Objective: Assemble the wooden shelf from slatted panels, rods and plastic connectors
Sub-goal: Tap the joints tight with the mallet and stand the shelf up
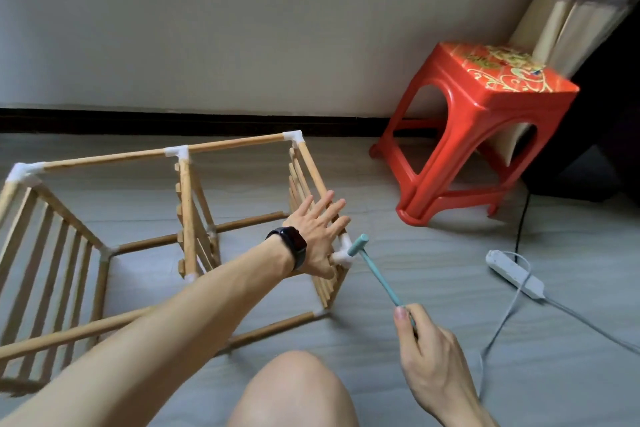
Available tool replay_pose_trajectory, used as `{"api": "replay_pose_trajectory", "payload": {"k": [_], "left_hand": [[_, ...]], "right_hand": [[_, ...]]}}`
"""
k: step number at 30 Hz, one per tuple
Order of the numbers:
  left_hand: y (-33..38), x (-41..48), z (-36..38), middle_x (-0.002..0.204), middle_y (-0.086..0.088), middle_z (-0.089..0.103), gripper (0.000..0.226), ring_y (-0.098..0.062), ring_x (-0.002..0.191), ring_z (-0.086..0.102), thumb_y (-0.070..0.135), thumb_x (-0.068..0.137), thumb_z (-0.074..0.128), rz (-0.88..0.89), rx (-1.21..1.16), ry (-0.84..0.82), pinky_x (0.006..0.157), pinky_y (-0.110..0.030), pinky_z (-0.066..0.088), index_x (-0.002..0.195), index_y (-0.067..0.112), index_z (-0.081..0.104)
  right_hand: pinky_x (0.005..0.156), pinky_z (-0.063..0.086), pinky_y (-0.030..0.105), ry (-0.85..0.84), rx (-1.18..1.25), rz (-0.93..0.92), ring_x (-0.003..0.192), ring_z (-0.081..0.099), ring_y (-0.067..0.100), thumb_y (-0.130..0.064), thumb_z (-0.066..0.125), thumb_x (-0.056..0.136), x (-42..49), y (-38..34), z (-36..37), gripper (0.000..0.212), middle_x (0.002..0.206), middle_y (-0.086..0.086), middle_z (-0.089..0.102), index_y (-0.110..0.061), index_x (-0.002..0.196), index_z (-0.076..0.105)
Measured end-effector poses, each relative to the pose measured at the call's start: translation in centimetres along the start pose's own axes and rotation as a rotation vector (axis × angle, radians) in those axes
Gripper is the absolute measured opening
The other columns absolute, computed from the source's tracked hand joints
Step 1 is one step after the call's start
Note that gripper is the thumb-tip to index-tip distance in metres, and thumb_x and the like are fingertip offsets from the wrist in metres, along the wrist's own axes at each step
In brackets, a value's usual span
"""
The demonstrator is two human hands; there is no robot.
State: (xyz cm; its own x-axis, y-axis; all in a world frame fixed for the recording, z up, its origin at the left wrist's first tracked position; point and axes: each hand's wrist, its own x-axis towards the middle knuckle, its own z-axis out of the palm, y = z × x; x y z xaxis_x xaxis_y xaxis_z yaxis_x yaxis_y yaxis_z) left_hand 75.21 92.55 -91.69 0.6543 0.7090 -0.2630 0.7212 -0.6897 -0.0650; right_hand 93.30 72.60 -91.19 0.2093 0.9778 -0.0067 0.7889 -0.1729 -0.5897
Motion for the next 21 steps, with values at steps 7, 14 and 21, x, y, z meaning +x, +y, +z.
{"api": "replay_pose_trajectory", "payload": {"k": [7, 14, 21], "left_hand": [[0.0, -0.6, 0.4, 0.152, 0.0, 0.035, 0.085, -0.028, 0.154, -0.002, 0.059, 0.072, 0.066, 0.022, -0.237, 0.115, 0.107, -0.046, 0.043, 0.143, 0.019, 0.04], [0.0, -0.7, 0.3, 0.155, 0.001, 0.032, 0.086, -0.026, 0.154, -0.004, 0.055, 0.074, 0.07, 0.005, -0.241, 0.105, 0.105, -0.047, 0.044, 0.145, 0.02, 0.038], [-0.1, -0.7, 0.7, 0.154, 0.002, 0.033, 0.088, -0.025, 0.154, -0.004, 0.057, 0.071, 0.072, -0.004, -0.241, 0.105, 0.099, -0.049, 0.048, 0.145, 0.021, 0.039]], "right_hand": [[0.056, 0.034, 0.041, 0.166, -0.088, -0.116, 0.069, 0.055, 0.027, -0.054, 0.02, 0.1, 0.6, -0.1, -1.1, 0.034, 0.062, 0.0, 0.056, -0.032, 0.08, 0.035], [0.057, 0.022, 0.037, -0.055, -0.257, -0.112, 0.072, 0.061, 0.039, -0.045, 0.026, 0.104, 0.7, 0.2, -0.1, 0.022, 0.069, 0.012, 0.065, -0.028, 0.09, 0.031], [0.054, 0.028, 0.036, -0.063, -0.406, -0.101, 0.074, 0.065, 0.037, -0.042, 0.027, 0.106, 0.7, -0.9, 0.0, 0.025, 0.074, 0.01, 0.068, -0.023, 0.097, 0.039]]}}
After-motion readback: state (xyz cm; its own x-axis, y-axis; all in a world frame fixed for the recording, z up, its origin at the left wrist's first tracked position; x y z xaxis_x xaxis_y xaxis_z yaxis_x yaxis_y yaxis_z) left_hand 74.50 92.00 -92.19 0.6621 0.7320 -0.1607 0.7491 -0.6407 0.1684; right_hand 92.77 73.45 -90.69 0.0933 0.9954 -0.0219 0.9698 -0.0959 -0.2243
